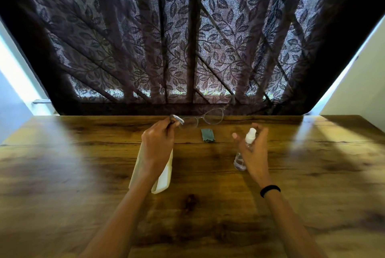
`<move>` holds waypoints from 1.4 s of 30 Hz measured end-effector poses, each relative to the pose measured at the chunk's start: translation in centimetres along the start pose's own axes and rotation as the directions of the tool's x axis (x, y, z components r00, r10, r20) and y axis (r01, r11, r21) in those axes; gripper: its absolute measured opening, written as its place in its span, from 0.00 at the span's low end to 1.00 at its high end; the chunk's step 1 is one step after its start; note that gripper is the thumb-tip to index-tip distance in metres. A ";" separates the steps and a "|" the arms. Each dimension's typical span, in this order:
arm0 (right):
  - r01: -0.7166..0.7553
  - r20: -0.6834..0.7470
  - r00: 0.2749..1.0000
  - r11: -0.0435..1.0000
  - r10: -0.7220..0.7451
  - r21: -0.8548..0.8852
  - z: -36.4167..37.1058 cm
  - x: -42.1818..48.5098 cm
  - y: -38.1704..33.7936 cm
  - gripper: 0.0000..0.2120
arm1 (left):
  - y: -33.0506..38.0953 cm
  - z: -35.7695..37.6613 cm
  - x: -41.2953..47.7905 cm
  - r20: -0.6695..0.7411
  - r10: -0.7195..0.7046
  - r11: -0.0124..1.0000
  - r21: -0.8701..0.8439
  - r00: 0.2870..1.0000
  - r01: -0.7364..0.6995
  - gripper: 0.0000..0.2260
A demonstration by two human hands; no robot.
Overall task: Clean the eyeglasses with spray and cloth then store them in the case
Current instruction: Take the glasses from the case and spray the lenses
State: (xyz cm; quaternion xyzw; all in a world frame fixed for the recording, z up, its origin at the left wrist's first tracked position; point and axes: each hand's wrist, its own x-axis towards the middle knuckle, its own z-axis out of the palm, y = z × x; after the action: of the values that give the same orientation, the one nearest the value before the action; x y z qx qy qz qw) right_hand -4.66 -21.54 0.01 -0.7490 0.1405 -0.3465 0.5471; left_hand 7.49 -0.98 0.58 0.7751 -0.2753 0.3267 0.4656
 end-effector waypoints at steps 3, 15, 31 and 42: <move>0.024 -0.098 0.995 0.996 -0.032 -0.082 -0.3 0.2 -1.2 0.22 | 0.2 -0.1 0.0 0.004 -0.014 1.000 -0.019 1.000 0.014 0.05; 0.348 0.159 0.937 0.799 -0.310 -0.491 -0.1 3.8 -7.1 0.12 | 1.6 0.0 -0.3 -0.018 -0.133 0.990 -0.056 0.991 0.132 0.02; 0.469 0.206 0.879 0.699 -0.430 -0.540 2.2 2.8 -8.5 0.07 | 3.8 -1.5 -0.4 -0.031 0.080 0.997 0.007 0.996 -0.080 0.25; 0.424 0.250 0.904 0.801 -0.347 -0.423 3.4 2.1 -9.1 0.05 | 8.1 -0.8 2.7 0.342 0.246 0.939 0.149 0.907 -0.311 0.18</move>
State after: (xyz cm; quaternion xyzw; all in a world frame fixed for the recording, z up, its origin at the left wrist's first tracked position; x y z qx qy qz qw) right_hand -2.38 -16.99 8.58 -0.8965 0.0197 -0.3449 0.2772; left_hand 3.12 -4.00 7.35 0.8127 -0.4210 0.2866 0.2831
